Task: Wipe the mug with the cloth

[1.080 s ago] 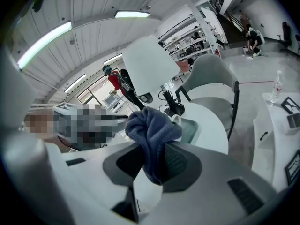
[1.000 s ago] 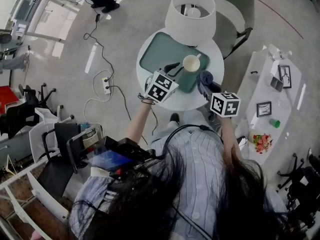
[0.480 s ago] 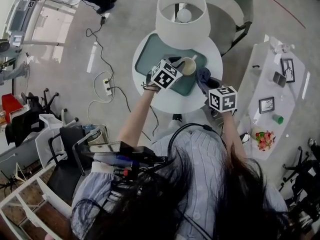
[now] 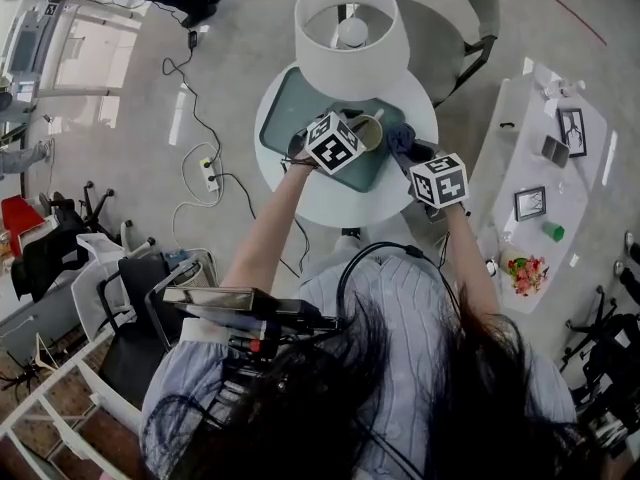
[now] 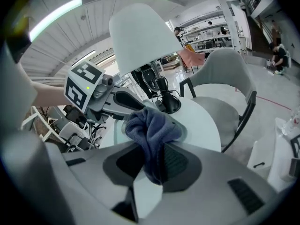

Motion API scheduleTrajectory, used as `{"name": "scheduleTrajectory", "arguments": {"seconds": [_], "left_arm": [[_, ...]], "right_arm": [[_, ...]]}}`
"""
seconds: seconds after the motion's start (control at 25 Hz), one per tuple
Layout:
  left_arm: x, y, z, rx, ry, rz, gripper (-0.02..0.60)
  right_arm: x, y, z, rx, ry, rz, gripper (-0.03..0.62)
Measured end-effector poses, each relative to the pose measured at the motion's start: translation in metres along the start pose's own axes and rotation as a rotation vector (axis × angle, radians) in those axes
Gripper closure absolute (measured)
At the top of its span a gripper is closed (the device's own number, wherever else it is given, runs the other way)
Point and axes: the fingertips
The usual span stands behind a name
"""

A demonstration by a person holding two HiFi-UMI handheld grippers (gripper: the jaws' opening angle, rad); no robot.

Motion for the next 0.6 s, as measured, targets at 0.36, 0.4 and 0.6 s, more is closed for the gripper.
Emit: {"name": "scheduleTrajectory", "arguments": {"seconds": [0.36,0.4,0.6], "left_arm": [[0.001,0.005,0.005,-0.059,-0.022,0.117,0.529],[0.002,0.007,0.004,-0.065,-0.021,0.133,0.534],[0.007,0.017,-0.001,-0.079,-0.006,0.131,0.538]], "right_arm": [[0.007,-0.018,0.027,-0.034,-0.042,-0.104,0.496],[0.006,-0.018,0.029,-0.042,-0.055,-0.123,0.496],[-0.001,-0.014,0.036,-0.094,-0.138,-0.206,0.496]]}}
Point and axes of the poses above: the fingertips, and each gripper's own axes: z forward along the fingers, x to its right, y out of its underside, and after that the axes turned 2 degrees about -z, right-handed
